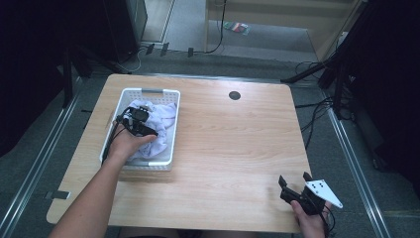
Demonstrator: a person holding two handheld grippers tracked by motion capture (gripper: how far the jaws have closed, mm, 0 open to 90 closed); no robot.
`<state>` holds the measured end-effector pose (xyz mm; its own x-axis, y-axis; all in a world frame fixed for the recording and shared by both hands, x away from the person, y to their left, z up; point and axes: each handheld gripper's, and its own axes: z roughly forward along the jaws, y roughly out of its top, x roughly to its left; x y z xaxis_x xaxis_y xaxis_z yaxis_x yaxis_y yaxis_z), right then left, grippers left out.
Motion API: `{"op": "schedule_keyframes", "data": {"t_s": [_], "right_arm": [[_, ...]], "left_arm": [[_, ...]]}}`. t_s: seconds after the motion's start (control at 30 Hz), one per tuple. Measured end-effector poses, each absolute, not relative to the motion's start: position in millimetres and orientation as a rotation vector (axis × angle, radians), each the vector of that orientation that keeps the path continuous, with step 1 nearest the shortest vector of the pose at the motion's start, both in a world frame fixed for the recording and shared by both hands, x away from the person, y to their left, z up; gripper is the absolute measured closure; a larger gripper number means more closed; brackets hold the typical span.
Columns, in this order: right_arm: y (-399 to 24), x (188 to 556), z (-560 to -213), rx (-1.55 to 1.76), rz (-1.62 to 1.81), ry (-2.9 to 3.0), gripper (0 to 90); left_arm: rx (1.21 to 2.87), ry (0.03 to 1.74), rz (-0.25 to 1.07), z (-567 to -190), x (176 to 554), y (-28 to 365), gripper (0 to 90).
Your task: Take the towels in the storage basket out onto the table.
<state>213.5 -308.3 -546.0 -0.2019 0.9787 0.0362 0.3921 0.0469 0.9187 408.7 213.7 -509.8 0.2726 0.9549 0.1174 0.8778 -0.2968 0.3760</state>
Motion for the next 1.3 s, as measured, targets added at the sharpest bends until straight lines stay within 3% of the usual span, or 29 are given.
{"op": "schedule_keyframes", "data": {"t_s": [0.07,0.1,0.13,0.17,0.37,0.93,1.3], "right_arm": [[-308,214,-546,1.397,1.138,1.670,12.7],[-308,214,-546,1.397,1.138,1.670,12.7],[-308,214,-546,1.395,1.138,1.670,12.7],[-308,214,-546,1.395,1.138,1.670,12.7],[-308,214,-546,1.398,1.138,1.671,12.8],[-308,214,-546,1.398,1.138,1.675,12.8],[-308,214,-546,1.399,1.136,1.676,12.8]], "left_arm": [[2.302,1.702,0.487,-509,408,214,33.0],[2.312,1.695,0.496,-508,408,216,33.0],[2.313,1.689,0.505,-507,406,217,41.6],[2.313,1.689,0.505,-507,406,217,44.3],[2.290,1.706,0.454,-503,407,223,54.4],[2.272,1.693,0.414,-485,408,223,57.2],[2.244,1.660,0.451,-449,404,228,57.1]]}}
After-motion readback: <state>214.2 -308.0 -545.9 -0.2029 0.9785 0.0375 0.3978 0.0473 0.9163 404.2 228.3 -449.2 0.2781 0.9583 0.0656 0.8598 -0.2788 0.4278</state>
